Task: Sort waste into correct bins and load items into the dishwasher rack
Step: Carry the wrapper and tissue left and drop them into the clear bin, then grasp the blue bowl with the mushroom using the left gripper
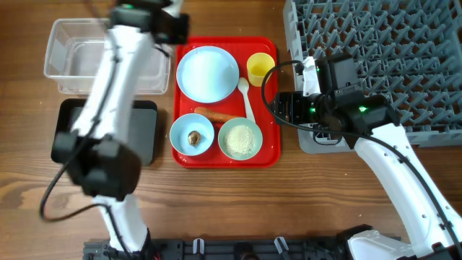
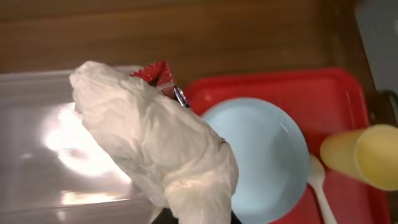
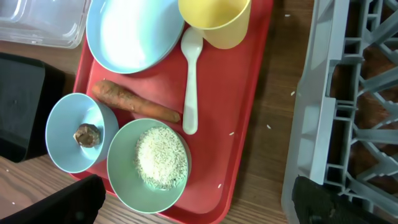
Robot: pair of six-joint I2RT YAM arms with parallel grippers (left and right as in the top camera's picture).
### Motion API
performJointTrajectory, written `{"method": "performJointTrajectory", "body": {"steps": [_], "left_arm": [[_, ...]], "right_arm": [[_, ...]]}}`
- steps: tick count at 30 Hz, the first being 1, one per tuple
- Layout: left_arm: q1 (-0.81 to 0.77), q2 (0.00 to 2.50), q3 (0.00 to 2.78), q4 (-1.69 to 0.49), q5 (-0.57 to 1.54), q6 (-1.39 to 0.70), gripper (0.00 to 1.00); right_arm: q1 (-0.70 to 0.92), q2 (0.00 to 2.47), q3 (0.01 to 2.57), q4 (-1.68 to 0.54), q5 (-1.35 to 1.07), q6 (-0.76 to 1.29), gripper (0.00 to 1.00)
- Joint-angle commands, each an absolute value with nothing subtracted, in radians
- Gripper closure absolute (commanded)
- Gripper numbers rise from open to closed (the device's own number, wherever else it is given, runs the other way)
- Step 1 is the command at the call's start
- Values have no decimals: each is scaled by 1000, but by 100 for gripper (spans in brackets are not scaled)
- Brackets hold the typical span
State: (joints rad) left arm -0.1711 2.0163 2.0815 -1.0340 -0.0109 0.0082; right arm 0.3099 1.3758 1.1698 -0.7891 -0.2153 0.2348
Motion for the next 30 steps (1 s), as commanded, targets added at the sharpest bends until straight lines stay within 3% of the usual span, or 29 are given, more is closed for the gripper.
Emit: {"method": "performJointTrajectory", "body": {"steps": [1, 3, 4, 5, 7, 8, 15, 20, 23, 25, 30], "left_arm": [[-8, 2058, 2079, -1024, -16, -7, 96], [50, 2104, 2079, -1017, -1, -6, 96], [79, 2138, 2079, -1013, 19, -5, 88], [97, 2176, 2079, -1000, 28, -5, 73], [110, 2221, 2079, -968, 28, 18, 16], [112, 2229, 2079, -957, 28, 44, 0], [97, 2156, 2082, -978, 45, 48, 0], [-41, 1954, 2082, -1119, 108, 97, 0], [-157, 1926, 2082, -1246, 108, 10, 4], [-204, 1928, 2079, -1340, 101, -93, 0], [-228, 1928, 2033, -1449, 97, -247, 0]], "right_arm": [[315, 1384, 1185, -783, -199, 237, 0], [315, 1384, 1185, -782, -199, 237, 0], [315, 1384, 1185, -779, -199, 237, 0], [315, 1384, 1185, -776, -199, 237, 0], [315, 1384, 1185, -778, -199, 237, 0], [315, 1384, 1185, -783, -199, 237, 0], [315, 1384, 1185, -787, -199, 236, 0], [315, 1384, 1185, -767, -199, 238, 0], [315, 1384, 1185, -756, -198, 236, 0], [315, 1384, 1185, -754, -198, 236, 0], [315, 1384, 1185, -752, -198, 236, 0]]}}
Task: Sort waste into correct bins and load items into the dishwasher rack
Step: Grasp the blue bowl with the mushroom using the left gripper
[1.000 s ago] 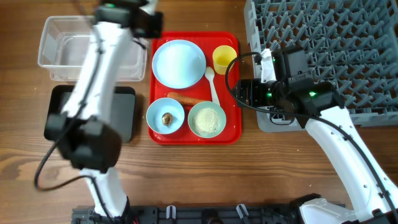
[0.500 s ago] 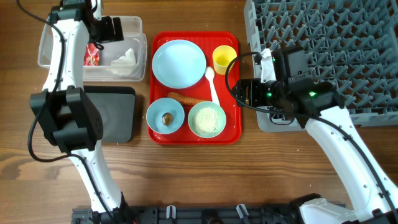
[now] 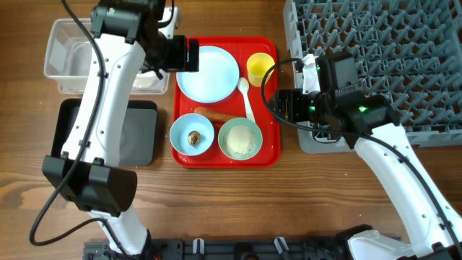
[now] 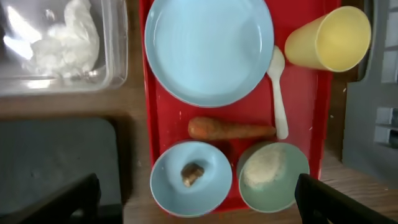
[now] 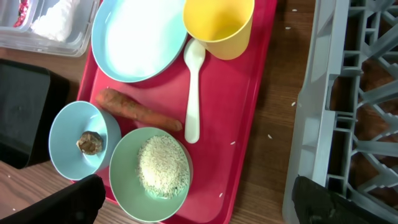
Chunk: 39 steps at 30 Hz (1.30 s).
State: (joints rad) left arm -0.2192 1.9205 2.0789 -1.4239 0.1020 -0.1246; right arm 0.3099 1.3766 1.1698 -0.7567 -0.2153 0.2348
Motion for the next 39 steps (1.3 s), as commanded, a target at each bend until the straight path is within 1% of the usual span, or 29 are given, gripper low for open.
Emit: {"method": "performJointTrajectory", "body": {"steps": [1, 3, 6, 8, 10, 12, 16, 20, 22, 27, 29, 33, 35, 38, 39], "left_arm": [[-243, 1928, 1996, -1448, 96, -249, 0], [-280, 1928, 1916, -1423, 96, -290, 0], [-349, 1928, 1744, -1324, 93, -404, 8], [-386, 1928, 1674, -1280, 69, -405, 13], [-445, 1928, 1593, -1235, 24, -405, 14], [-483, 1928, 1547, -1188, 25, -406, 15], [-525, 1928, 1522, -1150, 24, -426, 17], [-530, 1928, 1522, -1135, 12, -427, 20], [-525, 1928, 1522, -1113, 12, -427, 19], [-524, 1928, 1504, -1070, -2, -424, 20], [-512, 1928, 1465, -1037, -2, -430, 27], [-474, 1928, 1406, -974, 2, -457, 46], [-473, 1931, 1402, -953, 2, -457, 59], [-474, 1932, 1360, -900, 2, -458, 63], [-474, 1932, 1357, -898, 2, -458, 67]], "right_arm": [[315, 1384, 1185, -752, -198, 236, 0], [315, 1384, 1185, -754, -198, 236, 0], [315, 1384, 1185, -764, -183, 235, 0], [315, 1384, 1185, -770, -160, 236, 0], [315, 1384, 1185, -772, -153, 235, 0], [315, 1384, 1185, -773, -153, 236, 0], [315, 1384, 1185, -793, -153, 236, 0], [315, 1384, 1185, -804, -153, 236, 0], [315, 1384, 1185, -805, -153, 236, 0], [315, 1384, 1185, -805, -153, 236, 0], [315, 1384, 1185, -805, -153, 236, 0], [315, 1384, 1185, -803, -153, 236, 0], [315, 1384, 1185, -802, -153, 237, 0], [315, 1384, 1185, -803, -153, 238, 0], [315, 1384, 1185, -802, -153, 238, 0]]}}
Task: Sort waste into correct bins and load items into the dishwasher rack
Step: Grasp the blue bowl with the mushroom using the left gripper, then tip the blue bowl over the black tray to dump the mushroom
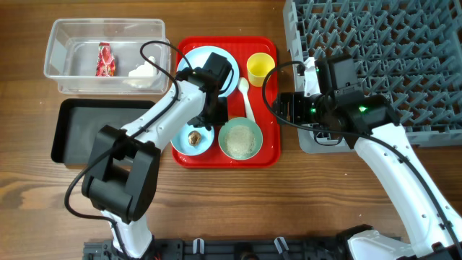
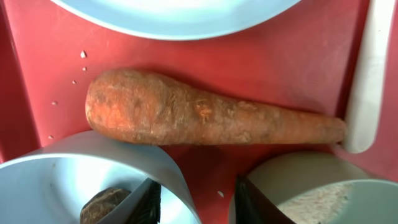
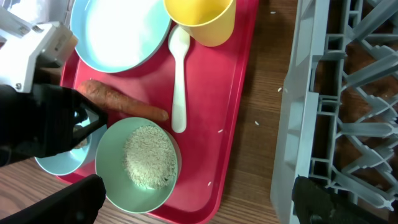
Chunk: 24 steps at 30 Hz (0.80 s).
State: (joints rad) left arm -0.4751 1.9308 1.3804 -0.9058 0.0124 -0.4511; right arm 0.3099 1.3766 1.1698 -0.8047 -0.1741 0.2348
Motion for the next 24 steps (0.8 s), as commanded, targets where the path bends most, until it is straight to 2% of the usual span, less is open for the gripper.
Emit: {"method": "performJointTrajectory", "body": {"steps": [1, 2, 3, 7, 11, 16, 24], "left_arm": [[-474, 1932, 1357, -897, 2, -458, 74], [-474, 1932, 1356, -897, 2, -458, 80], [-474, 1933, 1355, -896, 2, -458, 81], [-474, 1954, 1354, -882, 2, -458, 96], [-470, 1943, 1358, -887, 58, -458, 96], [-407, 1801, 1465, -1012, 126, -452, 96], [-136, 1498, 1469, -1139, 221, -386, 96]], "right_arm": [[315, 1384, 1185, -801, -153, 238, 0], [315, 1384, 1185, -801, -153, 238, 0], [315, 1384, 1185, -801, -153, 239, 0], [315, 1384, 1185, -802, -153, 239, 0], [315, 1384, 1185, -801, -153, 239, 0], [315, 1384, 1185, -801, -152, 238, 0], [315, 1384, 1185, -788, -149, 236, 0]]}}
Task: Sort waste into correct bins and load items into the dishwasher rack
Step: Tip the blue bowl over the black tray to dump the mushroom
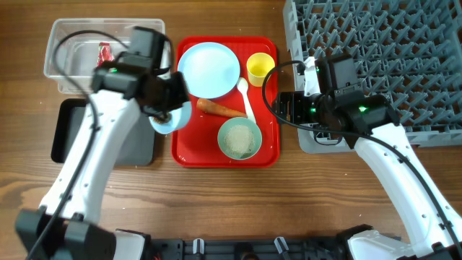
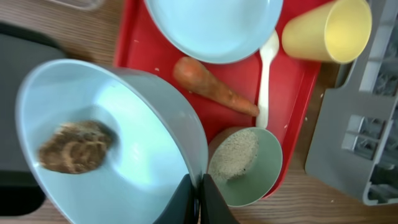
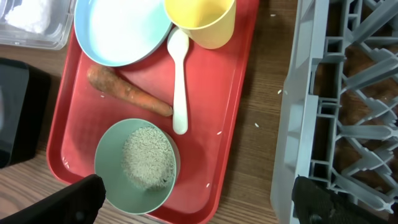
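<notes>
My left gripper (image 2: 199, 196) is shut on the rim of a small blue bowl (image 2: 118, 134) with a brown food lump (image 2: 77, 147) in it. In the overhead view the left gripper (image 1: 164, 103) holds that bowl (image 1: 162, 123) tilted over the left edge of the red tray (image 1: 266, 152), beside the black bin (image 1: 79, 128). On the tray lie a blue plate (image 1: 208, 70), a yellow cup (image 1: 260, 68), a white spoon (image 1: 245, 97), a carrot (image 1: 221, 109) and a green bowl of rice (image 1: 240, 139). The right gripper (image 1: 291, 108) hangs open between tray and dishwasher rack (image 1: 382, 65).
A clear bin (image 1: 76, 68) at the back left holds a red wrapper (image 1: 105, 53) and white tissue. The grey rack fills the right side, and its front left corner (image 3: 323, 124) stands close to the tray's right edge. Bare wood lies in front.
My left gripper was open at the small blue bowl's rim on the tray. It is now shut on that rim, with the bowl off the tray at its left edge. The right arm has not moved.
My left gripper first held a white tissue over the clear bin. Then the tissue lay in that bin and the gripper was open above the tray. Later it was down between the two bowls by the carrot. Now it holds the small blue bowl by the black bin.
</notes>
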Robot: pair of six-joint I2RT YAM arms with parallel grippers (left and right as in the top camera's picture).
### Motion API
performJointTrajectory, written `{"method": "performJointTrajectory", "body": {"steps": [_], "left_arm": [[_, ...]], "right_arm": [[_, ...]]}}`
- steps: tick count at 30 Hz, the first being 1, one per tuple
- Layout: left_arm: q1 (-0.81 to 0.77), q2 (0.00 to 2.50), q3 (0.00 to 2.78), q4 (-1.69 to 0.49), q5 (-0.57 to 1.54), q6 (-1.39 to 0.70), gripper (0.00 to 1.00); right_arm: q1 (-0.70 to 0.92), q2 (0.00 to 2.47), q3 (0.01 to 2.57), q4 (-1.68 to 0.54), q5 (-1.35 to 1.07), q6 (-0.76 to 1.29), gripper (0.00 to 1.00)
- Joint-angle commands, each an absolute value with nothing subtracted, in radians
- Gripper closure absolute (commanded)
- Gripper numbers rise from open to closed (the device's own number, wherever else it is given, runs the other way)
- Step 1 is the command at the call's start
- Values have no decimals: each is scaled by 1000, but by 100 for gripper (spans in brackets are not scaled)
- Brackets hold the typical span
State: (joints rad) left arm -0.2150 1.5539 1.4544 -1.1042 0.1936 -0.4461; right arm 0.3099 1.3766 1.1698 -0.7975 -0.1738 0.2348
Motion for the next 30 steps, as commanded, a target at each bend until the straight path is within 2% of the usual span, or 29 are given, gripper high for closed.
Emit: {"method": "performJointTrajectory", "body": {"steps": [1, 4, 7, 13, 17, 20, 26, 30], "left_arm": [[-103, 1492, 1469, -1158, 221, -360, 96], [68, 1509, 1463, -1191, 282, -252, 96], [261, 1551, 1435, -1190, 500, -126, 96], [521, 1676, 1354, -1175, 862, 73, 96], [602, 1787, 1345, -1192, 1114, 189, 96], [619, 1827, 1345, -1203, 1238, 188, 96], [627, 1827, 1345, -1250, 1414, 187, 96], [627, 1827, 1345, -1255, 1448, 187, 96]], "right_arm": [[315, 1384, 1185, -787, -149, 237, 0], [315, 1384, 1185, -771, -149, 239, 0], [315, 1384, 1185, -764, -149, 239, 0], [315, 1384, 1185, -764, -149, 239, 0], [315, 1384, 1185, -764, -149, 239, 0], [315, 1384, 1185, -765, -149, 239, 0], [315, 1384, 1185, -772, -149, 236, 0], [315, 1384, 1184, -772, -148, 235, 0]]}}
